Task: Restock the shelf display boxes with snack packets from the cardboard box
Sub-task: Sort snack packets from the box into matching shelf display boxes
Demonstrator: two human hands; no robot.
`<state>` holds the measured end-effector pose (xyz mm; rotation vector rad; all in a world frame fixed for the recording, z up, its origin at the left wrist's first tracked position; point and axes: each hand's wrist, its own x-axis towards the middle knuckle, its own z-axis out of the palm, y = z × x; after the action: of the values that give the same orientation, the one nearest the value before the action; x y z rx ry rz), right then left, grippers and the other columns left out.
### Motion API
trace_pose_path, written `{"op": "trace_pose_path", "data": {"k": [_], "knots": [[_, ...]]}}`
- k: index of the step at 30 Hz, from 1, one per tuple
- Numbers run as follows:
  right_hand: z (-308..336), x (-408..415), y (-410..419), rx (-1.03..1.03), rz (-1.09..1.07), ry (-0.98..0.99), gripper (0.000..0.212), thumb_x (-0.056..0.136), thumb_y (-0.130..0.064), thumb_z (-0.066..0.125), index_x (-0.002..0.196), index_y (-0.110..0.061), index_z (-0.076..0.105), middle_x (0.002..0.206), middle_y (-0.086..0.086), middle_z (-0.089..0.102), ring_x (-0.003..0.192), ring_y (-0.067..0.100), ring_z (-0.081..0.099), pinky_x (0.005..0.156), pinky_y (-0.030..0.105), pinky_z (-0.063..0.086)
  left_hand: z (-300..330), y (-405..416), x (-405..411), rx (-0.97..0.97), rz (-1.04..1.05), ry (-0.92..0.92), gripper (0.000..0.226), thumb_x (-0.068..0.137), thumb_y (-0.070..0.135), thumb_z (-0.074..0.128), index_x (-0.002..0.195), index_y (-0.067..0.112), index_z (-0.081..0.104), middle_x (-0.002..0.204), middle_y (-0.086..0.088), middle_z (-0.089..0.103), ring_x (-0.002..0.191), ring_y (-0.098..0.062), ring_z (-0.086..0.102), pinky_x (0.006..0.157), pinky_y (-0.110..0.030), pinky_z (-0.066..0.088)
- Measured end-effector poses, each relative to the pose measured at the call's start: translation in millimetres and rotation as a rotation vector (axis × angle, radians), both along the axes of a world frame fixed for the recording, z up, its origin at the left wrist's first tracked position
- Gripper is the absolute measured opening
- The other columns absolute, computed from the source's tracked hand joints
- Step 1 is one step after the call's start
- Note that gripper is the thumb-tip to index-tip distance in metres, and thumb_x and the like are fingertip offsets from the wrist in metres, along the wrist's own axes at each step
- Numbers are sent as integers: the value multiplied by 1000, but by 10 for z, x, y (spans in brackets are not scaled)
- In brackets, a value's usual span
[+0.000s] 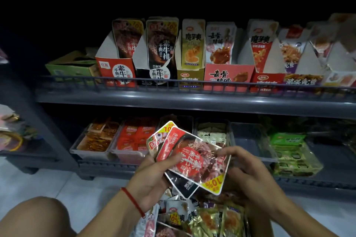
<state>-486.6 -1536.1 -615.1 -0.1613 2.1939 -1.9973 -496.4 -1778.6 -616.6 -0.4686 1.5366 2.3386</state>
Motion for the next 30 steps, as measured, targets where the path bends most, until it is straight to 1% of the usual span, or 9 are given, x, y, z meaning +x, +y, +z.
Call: {"op": "trace_pose_path", "data": {"k": [2,4,6,11,13,17,19,26,30], "knots": [[-1,72,-153,-210,-87,-164,38,93,-5,64,117,-34,59,117,8,74,95,42,73,85,61,56,45,25,17,-14,34,39,46,81,0,75,124,9,63,115,-14,75,115,-34,68,108,-54,47],[12,100,-273,-255,-149,-224,52,84,-17,76,125,-35,52,114,7,75,93,33,76,74,54,61,104,26,21,-19,57,65,47,80,1,76,123,11,62,114,-13,76,115,-32,68,109,-54,46],[30,27,-316,-284,-222,-259,52,84,-11,75,126,-28,50,106,9,78,88,34,77,66,51,62,143,5,15,14,54,73,44,84,4,74,126,11,62,116,-14,75,113,-33,70,107,-54,48],[108,-237,-246,-267,-310,-268,28,90,-6,67,118,-2,66,99,18,77,85,32,77,72,39,61,258,-111,-3,-4,71,143,27,97,24,62,119,10,71,117,-16,75,110,-35,71,102,-57,51],[163,-290,-232,-266,-320,-260,27,88,-7,68,115,-1,67,99,18,77,84,29,77,68,35,61,307,-153,-11,-50,82,201,27,94,22,64,117,10,71,115,-15,75,111,-34,71,104,-58,49],[347,-291,-286,-147,-292,-159,26,90,-6,67,116,-8,65,100,13,78,92,29,77,90,46,55,354,-217,-9,-119,112,255,30,92,32,66,114,13,72,111,-12,77,110,-33,71,106,-60,46],[447,-284,-328,-74,-277,-92,25,91,-6,67,116,-9,64,97,11,79,90,28,77,85,45,57,375,-262,5,-117,91,276,33,91,39,66,112,14,73,113,-11,77,113,-32,70,108,-59,44],[884,-493,-601,-125,-193,-50,24,93,-5,63,117,-8,68,101,17,78,93,33,76,92,47,55,598,-522,-21,-29,111,466,46,78,-4,80,121,4,67,115,-21,74,109,-37,71,94,-44,59],[1359,-713,-899,-45,-157,106,21,97,-9,62,117,-11,67,100,9,79,93,26,77,87,45,57,826,-752,-180,-104,258,529,38,82,8,73,120,9,68,113,-12,77,108,-31,73,91,-43,60]]}}
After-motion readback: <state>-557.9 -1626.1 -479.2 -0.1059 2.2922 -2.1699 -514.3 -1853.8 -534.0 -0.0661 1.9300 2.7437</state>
